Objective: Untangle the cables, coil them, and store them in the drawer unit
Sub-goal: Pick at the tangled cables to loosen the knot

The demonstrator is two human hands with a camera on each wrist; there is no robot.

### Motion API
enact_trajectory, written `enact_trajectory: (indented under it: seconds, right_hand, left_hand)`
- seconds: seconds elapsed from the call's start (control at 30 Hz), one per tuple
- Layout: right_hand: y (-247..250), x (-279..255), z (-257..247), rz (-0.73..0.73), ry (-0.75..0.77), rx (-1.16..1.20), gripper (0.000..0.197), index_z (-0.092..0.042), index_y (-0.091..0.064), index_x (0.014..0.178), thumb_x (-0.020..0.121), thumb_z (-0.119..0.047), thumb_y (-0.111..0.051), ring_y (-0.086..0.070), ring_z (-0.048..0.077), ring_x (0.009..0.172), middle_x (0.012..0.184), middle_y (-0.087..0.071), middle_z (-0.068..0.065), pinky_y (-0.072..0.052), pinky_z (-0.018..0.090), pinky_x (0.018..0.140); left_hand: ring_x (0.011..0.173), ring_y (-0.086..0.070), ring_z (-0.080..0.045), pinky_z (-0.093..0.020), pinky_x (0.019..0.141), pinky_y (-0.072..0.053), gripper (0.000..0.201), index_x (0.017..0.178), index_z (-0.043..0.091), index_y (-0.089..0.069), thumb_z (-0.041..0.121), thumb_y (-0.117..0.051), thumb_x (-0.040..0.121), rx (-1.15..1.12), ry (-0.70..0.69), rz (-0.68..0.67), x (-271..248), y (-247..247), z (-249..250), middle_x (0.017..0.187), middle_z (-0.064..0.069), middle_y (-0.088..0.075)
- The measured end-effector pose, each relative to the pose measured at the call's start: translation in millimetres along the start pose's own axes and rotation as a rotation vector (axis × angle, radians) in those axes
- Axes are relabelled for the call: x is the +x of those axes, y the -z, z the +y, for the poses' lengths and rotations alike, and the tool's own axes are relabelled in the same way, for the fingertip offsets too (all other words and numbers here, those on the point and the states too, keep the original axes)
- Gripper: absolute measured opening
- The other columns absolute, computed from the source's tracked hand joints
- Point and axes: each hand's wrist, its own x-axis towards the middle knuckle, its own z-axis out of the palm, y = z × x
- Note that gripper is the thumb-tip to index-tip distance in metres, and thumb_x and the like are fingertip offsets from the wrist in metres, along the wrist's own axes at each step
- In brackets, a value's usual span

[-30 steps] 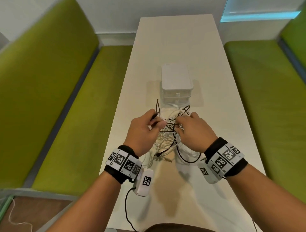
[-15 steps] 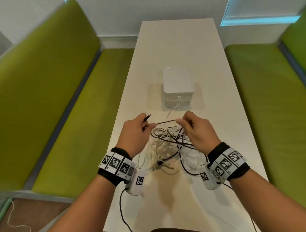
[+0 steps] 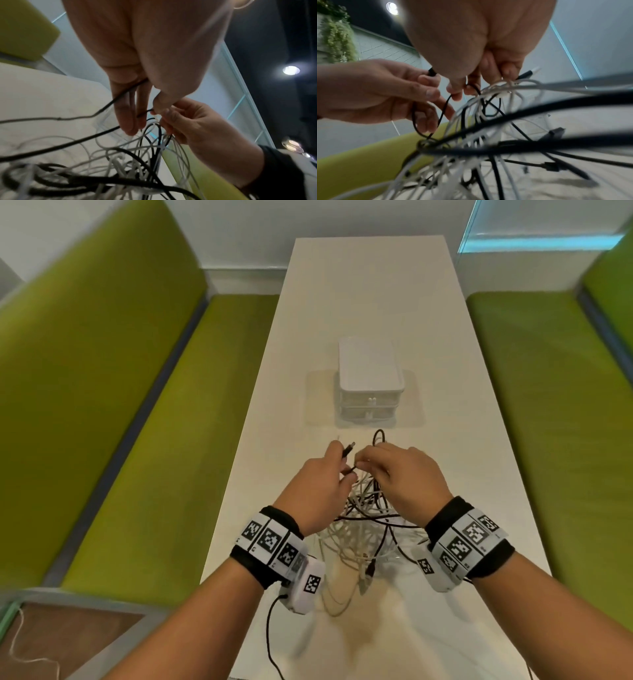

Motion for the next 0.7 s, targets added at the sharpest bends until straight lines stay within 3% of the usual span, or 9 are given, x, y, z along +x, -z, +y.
enact_trajectory:
  seconds: [0.07,0.17,0.3,0.4,0.47,0.53,0.6,0.67,0.7]
  right_hand:
    - [1.0,-2.8,-5.0,0.036,-0.024,0.009,0.023,-0.037,-0.06,0.105,0.104,-0.05,-0.041,-0.06,0.013,0.074,0.088,-0.067,-0.014,-0.045,0.035,0.062]
    - [0.0,-7.0,-3.1,-0.075,-0.108,-0.037,0.022,-0.037,-0.054,0.101,0.1,-0.057,-0.044,-0.06,0.012,0.076,0.085,-0.063,-0.019,-0.048,0.034,0.065]
    - [-3.8,-5.8,8.2,-0.222,-0.167,-0.193,0.017,-0.039,-0.056,0.103,0.093,-0.053,-0.053,-0.063,0.016,0.094,0.112,-0.063,-0.017,-0.05,0.034,0.072]
    - [-9.3,-2.7,11.7,-0.28,-0.227,-0.303,0.04,-0.035,-0.066,0.094,0.094,-0.069,-0.045,-0.064,0.015,0.089,0.113,-0.06,-0.017,-0.05,0.032,0.069]
    - [-9.3,-1.7,4.4,-0.194,-0.236,-0.333,0.045,-0.034,-0.066,0.089,0.091,-0.073,-0.045,-0.064,0.015,0.083,0.112,-0.057,-0.016,-0.05,0.031,0.065]
    - [-6.7,-2.9,-6.7,0.001,-0.161,-0.237,0.032,-0.035,-0.064,0.09,0.089,-0.066,-0.057,-0.06,0.013,0.077,0.116,-0.054,-0.016,-0.047,0.029,0.059]
    - [-6.5,-2.7,-14.6,0.108,-0.012,-0.015,0.014,-0.031,-0.067,0.097,0.09,-0.043,-0.07,-0.053,0.009,0.078,0.115,-0.055,-0.012,-0.048,0.03,0.061]
    - [-9.7,-0.9,-15.8,0.049,0.065,0.195,0.01,-0.025,-0.071,0.1,0.091,-0.02,-0.071,-0.053,0.007,0.081,0.098,-0.06,-0.013,-0.047,0.028,0.071]
    - [-11.9,0.8,-13.7,0.006,0.044,0.246,0.008,-0.023,-0.072,0.097,0.091,-0.017,-0.07,-0.054,0.007,0.08,0.091,-0.061,-0.013,-0.047,0.029,0.073]
  left_hand:
    - [0.08,-0.066,-0.023,-0.045,0.072,-0.053,0.023,0.095,0.022,-0.038,0.027,-0.06,0.1,-0.061,0.011,0.06,2.4,2.3,-0.1,0.092,-0.002,-0.069]
    - [0.072,-0.062,-0.013,-0.034,0.069,-0.05,0.039,0.08,0.031,-0.032,0.022,-0.066,0.096,-0.137,-0.003,0.135,0.0,10.8,-3.5,0.08,0.006,-0.067]
    - [0.075,-0.062,-0.016,-0.041,0.077,-0.053,0.044,0.075,0.026,-0.031,0.016,-0.071,0.092,-0.272,-0.027,0.222,-11.4,15.9,-3.6,0.076,0.003,-0.068]
    - [0.076,-0.066,-0.016,-0.045,0.08,-0.056,0.043,0.076,0.02,-0.034,0.017,-0.074,0.09,-0.332,-0.021,0.25,-14.7,22.3,-7.3,0.078,0.004,-0.07]
    - [0.074,-0.066,-0.014,-0.044,0.08,-0.056,0.045,0.076,0.018,-0.034,0.019,-0.078,0.087,-0.348,0.004,0.191,-15.3,26.1,-11.9,0.079,0.004,-0.071]
    - [0.072,-0.065,-0.016,-0.046,0.077,-0.054,0.046,0.075,0.022,-0.033,0.021,-0.077,0.088,-0.318,0.011,0.131,-14.8,26.5,-15.8,0.077,0.001,-0.071]
    - [0.071,-0.061,-0.017,-0.044,0.073,-0.053,0.047,0.073,0.03,-0.031,0.021,-0.073,0.091,-0.259,-0.031,0.129,-13.9,26.1,-14.3,0.075,-0.001,-0.068]
    - [0.07,-0.058,-0.018,-0.039,0.071,-0.05,0.048,0.072,0.033,-0.03,0.017,-0.072,0.091,-0.262,-0.093,0.194,-12.6,27.6,-6.6,0.074,0.001,-0.067]
    - [0.071,-0.058,-0.018,-0.038,0.072,-0.05,0.049,0.072,0.032,-0.03,0.015,-0.072,0.091,-0.297,-0.116,0.239,-11.5,29.5,-2.6,0.073,0.002,-0.067]
